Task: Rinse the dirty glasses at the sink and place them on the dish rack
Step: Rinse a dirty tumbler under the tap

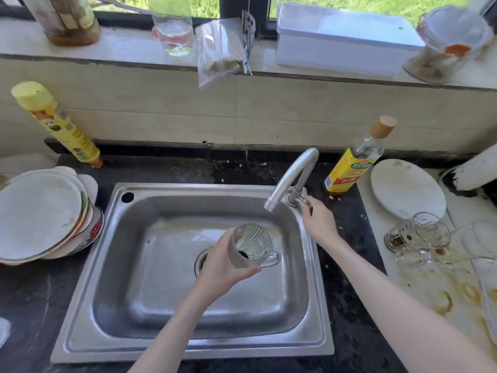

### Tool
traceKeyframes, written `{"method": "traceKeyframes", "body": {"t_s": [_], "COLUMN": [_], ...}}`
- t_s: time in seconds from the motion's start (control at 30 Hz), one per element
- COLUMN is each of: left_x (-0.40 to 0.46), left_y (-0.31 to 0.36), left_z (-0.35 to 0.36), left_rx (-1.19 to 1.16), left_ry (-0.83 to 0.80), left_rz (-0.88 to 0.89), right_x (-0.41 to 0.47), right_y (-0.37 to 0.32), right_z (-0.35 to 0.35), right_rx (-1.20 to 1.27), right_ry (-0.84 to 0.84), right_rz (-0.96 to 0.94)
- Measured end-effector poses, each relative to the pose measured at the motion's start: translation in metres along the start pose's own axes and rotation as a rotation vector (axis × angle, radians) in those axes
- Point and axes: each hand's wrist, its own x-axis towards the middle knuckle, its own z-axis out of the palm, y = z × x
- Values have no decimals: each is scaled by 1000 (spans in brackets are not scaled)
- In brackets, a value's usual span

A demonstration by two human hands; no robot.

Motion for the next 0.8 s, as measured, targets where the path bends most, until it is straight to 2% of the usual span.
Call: {"method": "traceKeyframes", "body": {"t_s": [0.1,0.2,0.4,0.7,0.8], "left_x": [1,0,3,6,6], "left_y": [-6,-7,-7,-12,-11], "left_z": [8,13,15,18,18], "left_rx": [-8,9,11,-40,-43], "left_ry": [-17,-12,5,-3,-13], "left_rz": [-7,-14,-18,-23,-33], "right_x": [-16,-29,-22,-19,-24], "right_y": [2,10,16,18,18], "right_z": [11,31,41,37,36], "right_rx": [-73,-323,-652,-612,-468], "right_ry": [18,-44,-241,-309,-349], "right_rz": [-121,-225,-161,-167,-156]}}
